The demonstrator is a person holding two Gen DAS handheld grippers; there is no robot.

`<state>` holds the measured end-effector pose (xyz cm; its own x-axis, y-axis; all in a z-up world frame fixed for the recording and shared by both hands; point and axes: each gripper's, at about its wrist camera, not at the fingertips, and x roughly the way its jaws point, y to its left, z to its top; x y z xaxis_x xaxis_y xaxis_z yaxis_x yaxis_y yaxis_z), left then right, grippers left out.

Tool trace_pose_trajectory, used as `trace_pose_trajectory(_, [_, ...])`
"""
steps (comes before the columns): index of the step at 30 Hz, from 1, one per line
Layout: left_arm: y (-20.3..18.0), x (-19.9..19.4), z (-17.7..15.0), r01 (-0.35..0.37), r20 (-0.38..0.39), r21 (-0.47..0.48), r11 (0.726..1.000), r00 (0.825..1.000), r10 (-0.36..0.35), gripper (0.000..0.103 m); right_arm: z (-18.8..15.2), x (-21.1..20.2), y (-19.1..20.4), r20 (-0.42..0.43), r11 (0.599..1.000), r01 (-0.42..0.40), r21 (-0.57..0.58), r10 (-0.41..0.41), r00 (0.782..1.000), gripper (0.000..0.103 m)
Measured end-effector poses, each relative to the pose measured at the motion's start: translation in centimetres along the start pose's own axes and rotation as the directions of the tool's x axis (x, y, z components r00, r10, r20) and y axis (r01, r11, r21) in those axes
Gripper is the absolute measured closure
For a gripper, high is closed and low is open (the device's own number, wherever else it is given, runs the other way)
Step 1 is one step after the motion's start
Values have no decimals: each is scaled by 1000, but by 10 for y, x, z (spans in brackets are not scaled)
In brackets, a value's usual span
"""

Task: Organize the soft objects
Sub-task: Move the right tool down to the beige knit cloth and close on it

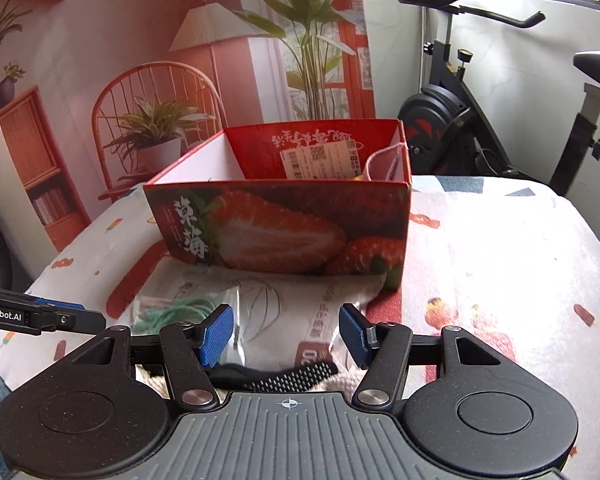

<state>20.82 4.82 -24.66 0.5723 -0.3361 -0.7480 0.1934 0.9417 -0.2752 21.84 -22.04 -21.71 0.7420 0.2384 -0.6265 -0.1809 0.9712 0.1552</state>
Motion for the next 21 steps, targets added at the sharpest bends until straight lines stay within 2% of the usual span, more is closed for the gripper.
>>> trace_pose_trajectory(5, [10,9,-13,3,-49,-80,997,999,-7,49,-21,-6,-8,-32,999,34,33,-33,999,47])
trace_pose_trajectory(13, [16,19,-19,-8,-89,-127,992,996,-4,48,-36,-12,-35,-73,989,82,124,-73,995,44])
trace_pose_trajectory(15, [14,21,-22,-2,-100,-125,992,995,-11,48,-39,-11,-38,-80,987,75,139,-64,995,46])
trace_pose_trajectory(17, [12,23,-24,-1,-110,-123,992,994,-13,48,-40,-10,-38,-88,987,62,150,-49,995,53])
trace_pose_trajectory(21, [12,24,-26,4,-116,-127,992,993,-19,48,-38,-8,-34,-92,990,44,134,-32,995,59])
